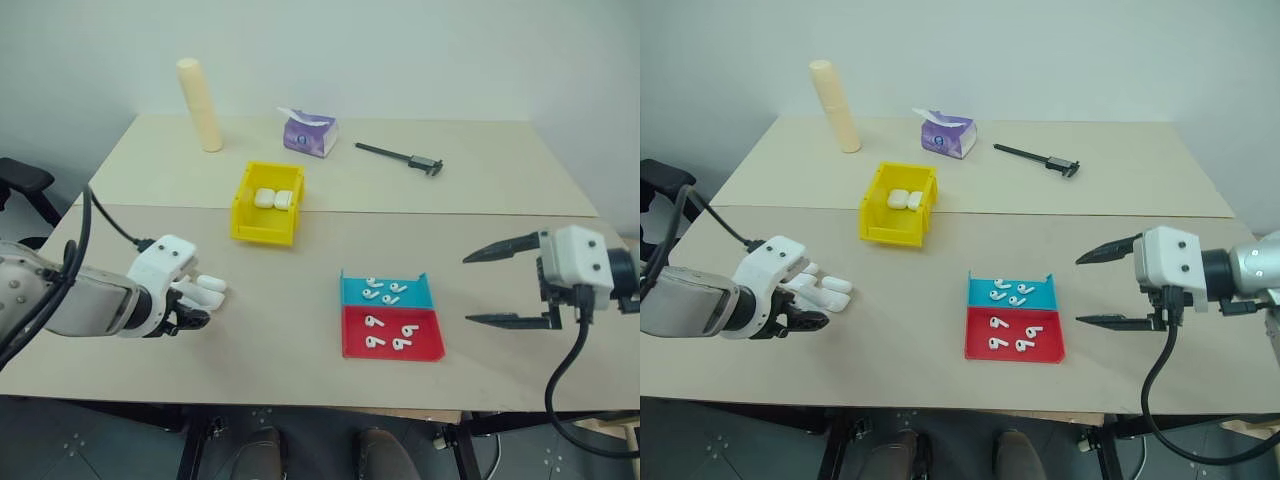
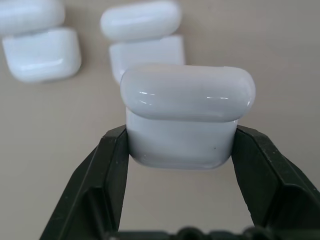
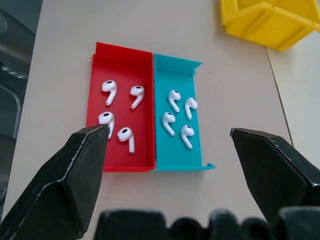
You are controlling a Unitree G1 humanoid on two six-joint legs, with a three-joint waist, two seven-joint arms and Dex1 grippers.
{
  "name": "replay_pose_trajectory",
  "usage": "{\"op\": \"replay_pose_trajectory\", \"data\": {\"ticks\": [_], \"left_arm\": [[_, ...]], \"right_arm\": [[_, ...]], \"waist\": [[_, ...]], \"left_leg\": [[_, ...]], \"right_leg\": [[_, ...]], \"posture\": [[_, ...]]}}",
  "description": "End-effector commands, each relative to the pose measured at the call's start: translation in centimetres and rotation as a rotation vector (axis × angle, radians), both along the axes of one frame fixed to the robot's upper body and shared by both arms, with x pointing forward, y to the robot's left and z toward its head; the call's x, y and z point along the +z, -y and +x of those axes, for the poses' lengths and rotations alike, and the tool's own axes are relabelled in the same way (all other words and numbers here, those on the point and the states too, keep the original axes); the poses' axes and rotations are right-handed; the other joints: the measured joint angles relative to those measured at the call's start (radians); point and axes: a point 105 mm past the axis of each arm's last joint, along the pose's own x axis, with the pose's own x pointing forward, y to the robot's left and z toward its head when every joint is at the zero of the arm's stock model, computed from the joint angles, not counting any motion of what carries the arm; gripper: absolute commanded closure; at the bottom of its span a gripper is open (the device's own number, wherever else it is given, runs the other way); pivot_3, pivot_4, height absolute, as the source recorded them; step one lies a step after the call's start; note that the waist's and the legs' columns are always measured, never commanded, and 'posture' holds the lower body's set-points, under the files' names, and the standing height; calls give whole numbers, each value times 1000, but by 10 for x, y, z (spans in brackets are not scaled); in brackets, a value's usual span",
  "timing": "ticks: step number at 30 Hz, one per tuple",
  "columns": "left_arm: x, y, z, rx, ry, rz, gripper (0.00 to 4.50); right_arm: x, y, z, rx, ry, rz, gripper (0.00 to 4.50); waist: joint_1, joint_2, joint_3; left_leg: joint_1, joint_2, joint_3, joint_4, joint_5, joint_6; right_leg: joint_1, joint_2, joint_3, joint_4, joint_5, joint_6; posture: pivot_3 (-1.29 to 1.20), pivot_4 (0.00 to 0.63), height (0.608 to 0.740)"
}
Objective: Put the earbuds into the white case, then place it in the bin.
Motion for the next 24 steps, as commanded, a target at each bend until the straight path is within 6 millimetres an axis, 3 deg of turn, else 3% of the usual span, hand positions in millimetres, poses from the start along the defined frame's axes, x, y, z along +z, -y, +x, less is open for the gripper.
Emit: {"op": "replay_pose_trajectory", "data": {"ticks": [1, 5, 10, 13, 19, 22, 24], "left_arm": [[26, 29, 5, -189, 295, -71, 1722], [36, 56, 3, -414, 662, -261, 1722], [25, 72, -1, -607, 877, -392, 1722], [15, 74, 6, -590, 964, -455, 1722], [1, 89, -9, -718, 1016, -624, 1722], [-4, 93, -14, -726, 1029, -679, 1722], [-9, 93, -18, -741, 1006, -694, 1722]], "right_arm": [[4, -4, 0, -11, -7, -92, 0], [3, -13, -2, 21, -5, -210, 0], [2, -31, -7, 63, -73, -282, 0], [-9, -39, -11, 73, -94, -340, 0], [-28, -51, -19, 67, -122, -418, 0], [-40, -53, -18, 66, -78, -486, 859], [-46, -55, -12, 27, -62, -497, 859]], "waist": [[-3, 0, 0], [-4, 1, 0], [2, 3, -2], [4, 3, -2], [0, 3, -2], [0, 4, -3], [-2, 4, -3]], "left_leg": [[0, 0, 1, 0, 0, 0], [-1, 0, 4, -1, 3, -7], [-2, 1, 4, 0, 0, -3], [-3, 1, 2, 1, -1, -1], [-8, 1, 0, 3, -3, 4], [-7, 1, -1, 3, -3, 4], [-6, 2, -1, 3, -3, 4]], "right_leg": [[0, 0, 0, 0, 0, 0], [-1, 0, 0, -1, 0, -1], [0, 0, -1, -4, 1, -1], [0, 0, -2, -6, 1, -1], [-3, -1, 0, -8, 3, 2], [-3, -1, 0, -8, 3, 2], [-1, 0, 0, -8, 3, 2]], "posture": [[0, 150, 740], [0, 150, 740], [0, 150, 740], [0, 150, 740], [0, 150, 740], [0, 150, 740], [0, 150, 740]]}}
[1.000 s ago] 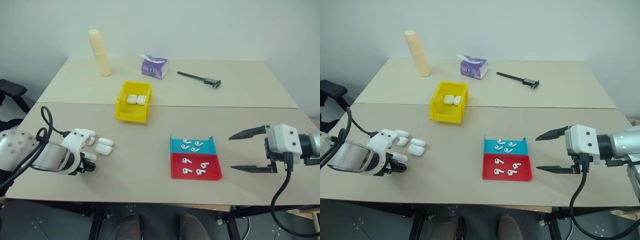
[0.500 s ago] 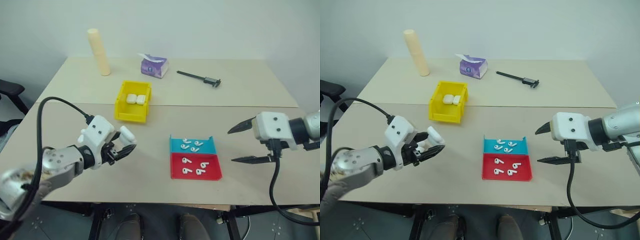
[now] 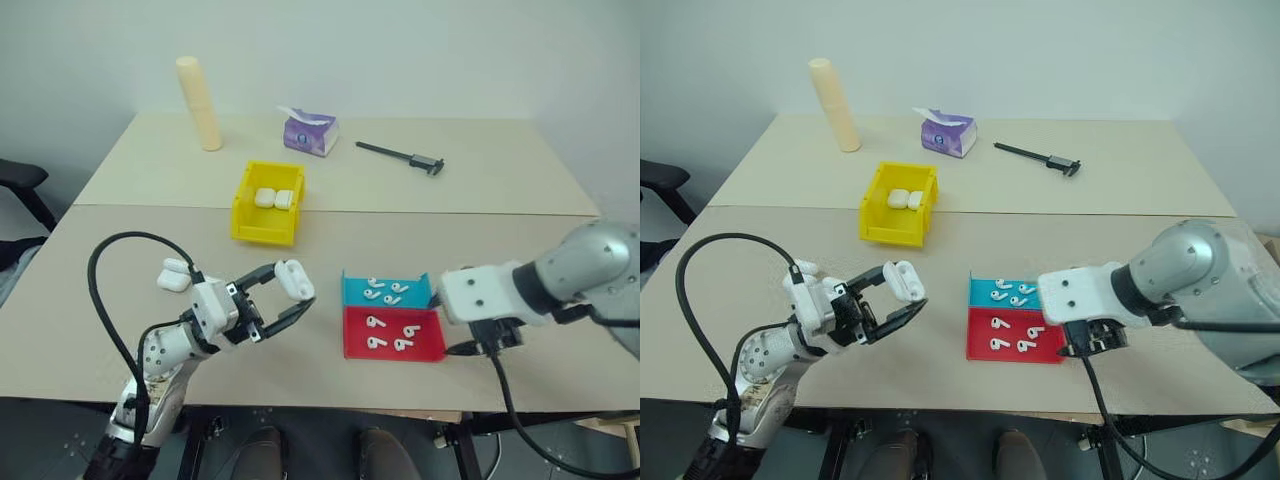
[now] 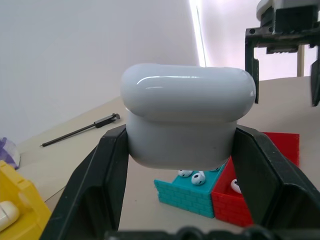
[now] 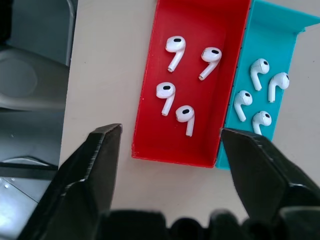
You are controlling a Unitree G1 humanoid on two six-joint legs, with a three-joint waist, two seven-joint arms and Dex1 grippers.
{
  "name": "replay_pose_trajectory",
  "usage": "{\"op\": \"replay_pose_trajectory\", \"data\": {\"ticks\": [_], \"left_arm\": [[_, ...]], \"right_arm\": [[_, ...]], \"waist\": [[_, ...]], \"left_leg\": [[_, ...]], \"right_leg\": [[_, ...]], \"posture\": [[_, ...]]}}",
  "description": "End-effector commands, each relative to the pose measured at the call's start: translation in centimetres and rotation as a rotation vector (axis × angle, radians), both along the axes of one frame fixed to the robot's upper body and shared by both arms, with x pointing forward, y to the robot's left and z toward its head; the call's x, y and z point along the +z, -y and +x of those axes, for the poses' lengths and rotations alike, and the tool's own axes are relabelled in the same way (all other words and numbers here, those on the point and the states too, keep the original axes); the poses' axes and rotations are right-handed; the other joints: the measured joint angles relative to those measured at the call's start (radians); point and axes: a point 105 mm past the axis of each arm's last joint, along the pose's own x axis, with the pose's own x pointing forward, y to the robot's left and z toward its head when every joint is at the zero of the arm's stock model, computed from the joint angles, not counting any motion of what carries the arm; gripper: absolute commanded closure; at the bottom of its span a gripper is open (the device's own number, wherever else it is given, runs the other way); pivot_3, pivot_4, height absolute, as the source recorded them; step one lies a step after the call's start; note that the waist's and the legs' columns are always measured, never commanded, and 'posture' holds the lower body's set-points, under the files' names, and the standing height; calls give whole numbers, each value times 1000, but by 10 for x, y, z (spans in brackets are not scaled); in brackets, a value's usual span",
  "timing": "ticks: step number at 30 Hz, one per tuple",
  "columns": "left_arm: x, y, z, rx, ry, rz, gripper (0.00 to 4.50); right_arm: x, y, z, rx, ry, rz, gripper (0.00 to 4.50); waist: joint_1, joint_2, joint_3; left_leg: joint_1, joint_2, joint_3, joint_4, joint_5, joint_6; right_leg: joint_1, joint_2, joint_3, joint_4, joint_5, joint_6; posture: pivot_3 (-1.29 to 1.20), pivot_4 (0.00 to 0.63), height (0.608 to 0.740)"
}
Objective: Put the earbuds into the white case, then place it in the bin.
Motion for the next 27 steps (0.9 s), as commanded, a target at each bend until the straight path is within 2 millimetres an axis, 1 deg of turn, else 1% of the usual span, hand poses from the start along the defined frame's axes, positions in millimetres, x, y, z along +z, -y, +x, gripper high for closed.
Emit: {"op": "replay_pose_trajectory", "data": {"ticks": [1, 5, 8, 9, 15, 18, 21, 27], "left_arm": [[1, 2, -9, -47, 20, -9, 1722], [-6, 1, -14, -70, -11, 13, 1722], [-11, 2, -15, -64, -28, 32, 1722], [-11, 2, -14, -53, -30, 29, 1722], [-11, 3, -12, -36, -33, 28, 1722], [-14, 4, -14, -40, -42, 49, 1722], [-17, 4, -18, -46, -52, 63, 1722], [-15, 4, -21, -39, -48, 55, 1722]], "right_arm": [[-4, -3, 9, -38, 72, -31, 859], [-9, -13, 1, -7, 37, -30, 859], [-12, -21, -1, -1, 36, -16, 1460], [-13, -24, -1, 3, 37, -15, 1757], [-20, -34, 1, 38, 54, -38, 1757], [-27, -41, 4, 63, 56, -55, 1757], [-31, -45, 4, 74, 47, -56, 2305], [-39, -47, 11, 83, 71, -84, 2305]], "waist": [[-2, 0, 0], [-4, 1, -1], [-5, 1, -1], [-5, 1, -1], [-9, 1, -1], [-12, 1, -1], [-15, 1, -1], [-20, 1, -1]], "left_leg": [[1, 0, 0, 0, 0, 0], [0, 0, 0, 0, 0, 0], [0, 0, -1, 0, 0, 0], [0, 0, -1, 0, 0, 0], [0, 0, -1, 0, 0, 0], [0, 0, -1, 0, 0, 0], [0, 0, -1, 0, 0, 0], [0, 0, -1, 0, 0, 0]], "right_leg": [[1, 0, 0, 0, 0, 0], [0, 1, 0, 0, 0, 0], [0, 1, 0, 0, 0, 0], [0, 1, 0, 0, 0, 0], [0, 1, 0, 0, 0, 0], [0, 1, 0, 0, 0, 0], [0, 1, -1, 0, 0, 0], [0, 1, -1, 0, 0, 0]], "posture": [[0, 150, 740], [0, 150, 740], [0, 150, 740], [0, 150, 740], [0, 150, 740], [0, 150, 740], [0, 150, 740], [0, 150, 740]]}}
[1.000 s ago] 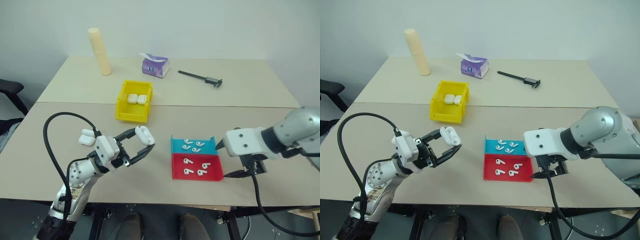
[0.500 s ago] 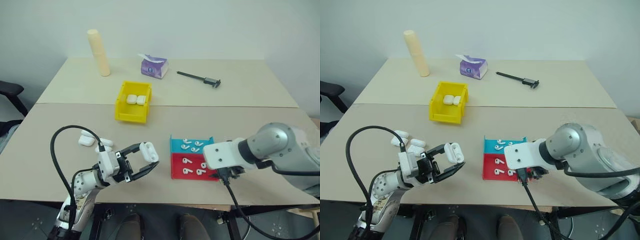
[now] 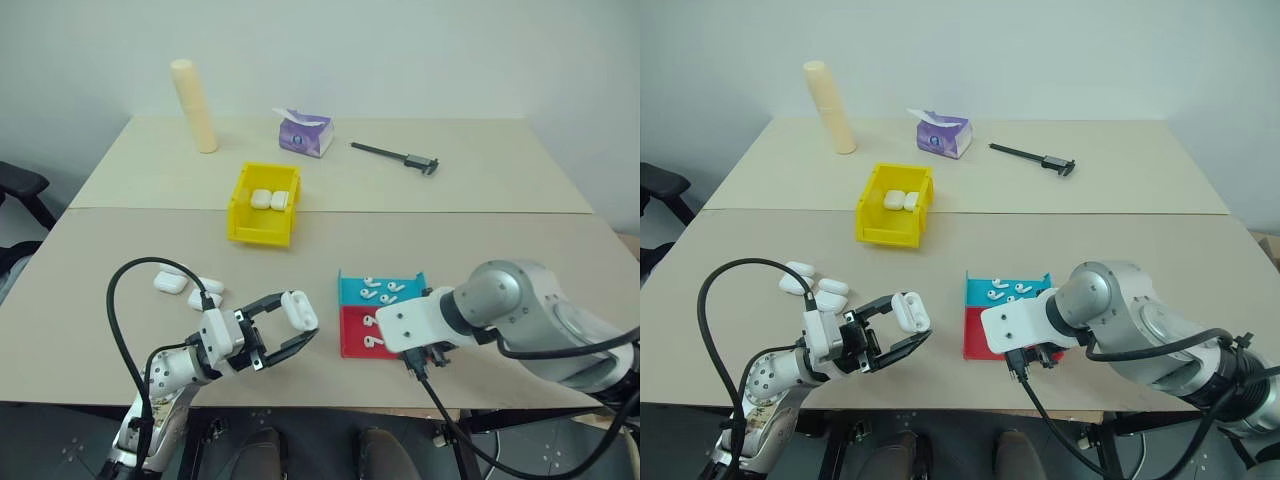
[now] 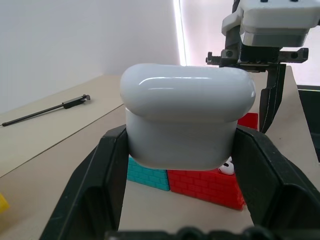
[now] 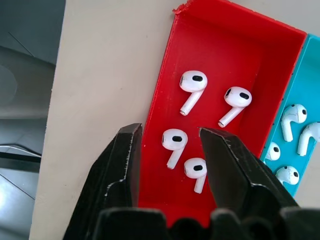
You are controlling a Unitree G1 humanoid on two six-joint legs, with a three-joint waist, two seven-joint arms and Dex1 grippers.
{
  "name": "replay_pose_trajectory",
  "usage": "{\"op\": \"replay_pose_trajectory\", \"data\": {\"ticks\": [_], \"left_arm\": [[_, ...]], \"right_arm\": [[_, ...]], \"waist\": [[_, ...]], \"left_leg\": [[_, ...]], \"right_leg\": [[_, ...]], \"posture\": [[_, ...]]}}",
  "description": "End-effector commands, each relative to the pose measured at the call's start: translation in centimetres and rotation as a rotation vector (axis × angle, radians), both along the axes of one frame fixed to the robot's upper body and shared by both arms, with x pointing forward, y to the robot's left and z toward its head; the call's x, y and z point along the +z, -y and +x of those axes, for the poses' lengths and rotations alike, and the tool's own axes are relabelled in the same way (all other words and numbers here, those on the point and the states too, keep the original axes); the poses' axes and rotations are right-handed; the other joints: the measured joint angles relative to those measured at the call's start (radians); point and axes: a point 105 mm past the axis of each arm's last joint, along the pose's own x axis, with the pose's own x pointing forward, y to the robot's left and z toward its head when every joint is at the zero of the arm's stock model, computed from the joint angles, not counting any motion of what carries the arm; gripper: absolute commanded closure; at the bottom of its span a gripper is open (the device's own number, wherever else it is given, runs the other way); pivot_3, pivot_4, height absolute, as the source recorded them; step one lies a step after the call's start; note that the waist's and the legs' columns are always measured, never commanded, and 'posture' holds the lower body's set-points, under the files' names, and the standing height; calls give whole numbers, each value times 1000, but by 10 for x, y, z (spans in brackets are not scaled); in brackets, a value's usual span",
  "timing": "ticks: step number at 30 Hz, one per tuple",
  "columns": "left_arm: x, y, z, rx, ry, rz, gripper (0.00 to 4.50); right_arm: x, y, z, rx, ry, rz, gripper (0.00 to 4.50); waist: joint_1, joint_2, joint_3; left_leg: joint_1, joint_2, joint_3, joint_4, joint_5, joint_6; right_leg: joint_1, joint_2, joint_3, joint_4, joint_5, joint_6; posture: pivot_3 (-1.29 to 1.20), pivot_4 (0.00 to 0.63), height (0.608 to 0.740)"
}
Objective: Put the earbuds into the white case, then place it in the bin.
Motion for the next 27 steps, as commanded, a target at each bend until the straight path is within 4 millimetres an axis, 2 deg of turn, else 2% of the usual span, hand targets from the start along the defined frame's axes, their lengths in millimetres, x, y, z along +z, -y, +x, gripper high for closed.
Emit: {"op": "replay_pose_trajectory", "data": {"ticks": [1, 7, 27], "left_arm": [[12, 2, -3, -1, 44, -5, 1722], [9, 1, -4, 13, 46, 10, 1722], [9, 0, -8, 16, 36, 37, 1722]], "right_arm": [[2, -1, 7, 26, 67, -27, 2305], [-6, -1, 14, 36, 89, -56, 2305], [-19, -1, 16, 42, 74, -72, 2305]], "waist": [[0, 0, 0], [-2, 0, 0], [-2, 0, 0]], "left_leg": [[0, 0, 0, 0, 0, 0], [0, 0, 0, 0, 0, 0], [0, 0, 0, 0, 0, 0]], "right_leg": [[0, 0, 0, 0, 0, 0], [0, 0, 0, 0, 0, 0], [0, 0, 0, 0, 0, 0]], "posture": [[0, 150, 740], [0, 150, 740], [0, 150, 740]]}}
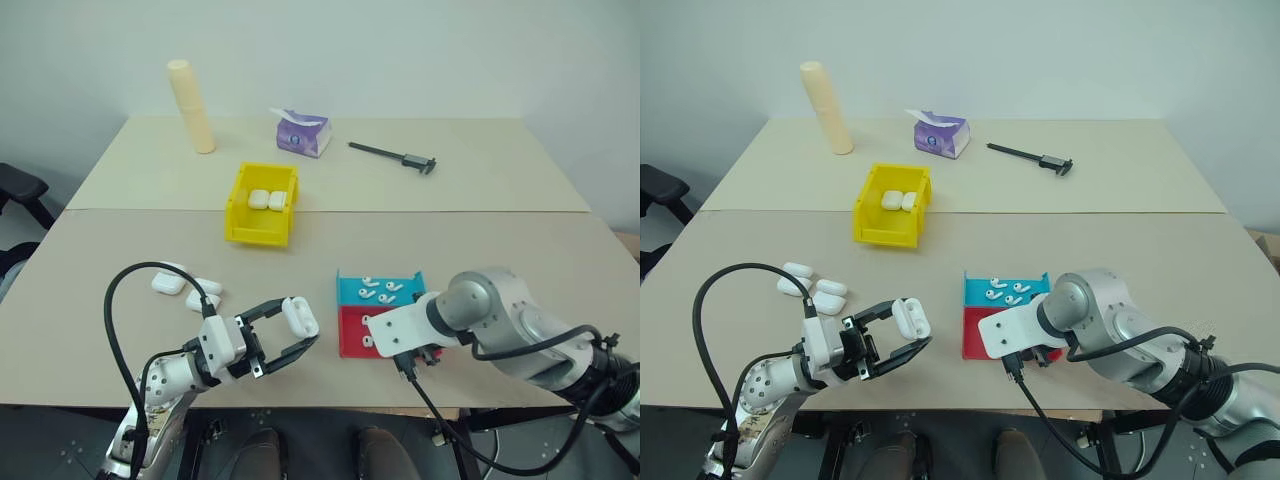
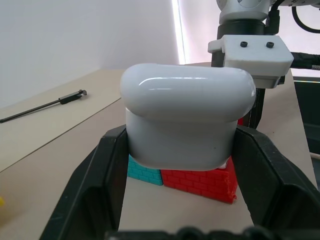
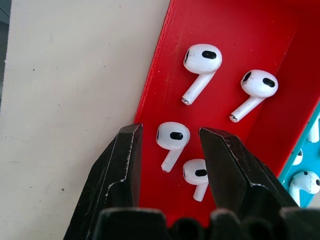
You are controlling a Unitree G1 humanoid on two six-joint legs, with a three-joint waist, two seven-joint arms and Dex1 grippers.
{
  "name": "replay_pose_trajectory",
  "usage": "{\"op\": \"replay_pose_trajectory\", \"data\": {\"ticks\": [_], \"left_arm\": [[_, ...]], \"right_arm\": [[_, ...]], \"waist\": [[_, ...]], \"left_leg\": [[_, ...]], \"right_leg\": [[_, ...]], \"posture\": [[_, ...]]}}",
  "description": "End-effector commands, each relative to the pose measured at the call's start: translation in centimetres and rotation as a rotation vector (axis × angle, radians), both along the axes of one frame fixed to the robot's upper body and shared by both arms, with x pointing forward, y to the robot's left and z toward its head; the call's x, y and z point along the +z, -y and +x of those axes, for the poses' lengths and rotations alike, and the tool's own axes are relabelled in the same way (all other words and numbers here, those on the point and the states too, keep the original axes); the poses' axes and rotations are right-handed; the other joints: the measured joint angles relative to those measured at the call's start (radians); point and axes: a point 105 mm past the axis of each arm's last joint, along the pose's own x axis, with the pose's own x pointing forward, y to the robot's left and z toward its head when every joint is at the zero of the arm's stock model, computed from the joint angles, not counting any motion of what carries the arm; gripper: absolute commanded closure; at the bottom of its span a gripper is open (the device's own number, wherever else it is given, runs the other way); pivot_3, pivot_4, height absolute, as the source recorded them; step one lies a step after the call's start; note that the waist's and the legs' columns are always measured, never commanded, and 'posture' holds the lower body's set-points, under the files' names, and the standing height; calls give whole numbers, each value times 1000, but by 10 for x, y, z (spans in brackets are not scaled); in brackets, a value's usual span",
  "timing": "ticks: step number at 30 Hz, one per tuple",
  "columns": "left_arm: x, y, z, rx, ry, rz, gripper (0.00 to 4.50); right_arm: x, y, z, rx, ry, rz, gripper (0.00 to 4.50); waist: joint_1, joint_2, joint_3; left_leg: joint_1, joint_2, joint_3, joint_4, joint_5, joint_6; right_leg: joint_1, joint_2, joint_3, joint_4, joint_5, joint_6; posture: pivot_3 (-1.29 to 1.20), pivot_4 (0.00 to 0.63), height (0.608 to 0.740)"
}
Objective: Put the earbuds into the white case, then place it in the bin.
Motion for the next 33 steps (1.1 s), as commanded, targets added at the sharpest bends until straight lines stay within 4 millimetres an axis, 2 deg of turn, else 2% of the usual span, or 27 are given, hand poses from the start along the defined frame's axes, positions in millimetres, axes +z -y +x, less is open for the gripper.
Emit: {"op": "replay_pose_trajectory", "data": {"ticks": [1, 14, 17, 19, 30, 33], "left_arm": [[10, -1, -2, 2, 44, 1, 1722], [8, -3, -2, 7, 46, 14, 1722], [8, -3, -1, 12, 44, 15, 1722], [8, -3, -1, 12, 44, 16, 1722], [8, -3, 1, 16, 52, 18, 1722], [8, -2, 1, 16, 52, 18, 1722]], "right_arm": [[5, -1, 2, 12, 33, 3, 2305], [1, 3, 4, 21, 34, -12, 2305], [1, 5, 5, 17, 41, -16, 2852], [1, 5, 6, 17, 42, -14, 3480], [0, 6, 6, 24, 46, -22, 3480], [0, 5, 5, 24, 42, -14, 3820]], "waist": [[0, 0, 0], [0, 0, 0], [0, 0, 0], [0, 0, 0], [0, 0, 0], [0, 0, 0]], "left_leg": [[0, 0, 0, 0, 0, 0], [0, 0, 0, 0, 0, 0], [0, 0, 0, 0, 0, 0], [0, 0, 0, 0, 0, 0], [1, 0, 0, 0, 0, 0], [1, 0, 0, 0, 0, 0]], "right_leg": [[0, 0, 0, 0, 0, 0], [0, 0, 0, 0, 0, 0], [0, 0, 0, 0, 0, 0], [0, 0, 0, 0, 0, 0], [1, 0, 0, 0, 0, 0], [1, 0, 0, 0, 0, 0]], "posture": [[0, 150, 740], [0, 150, 740], [0, 150, 740], [0, 150, 740], [0, 150, 740], [0, 150, 740]]}}
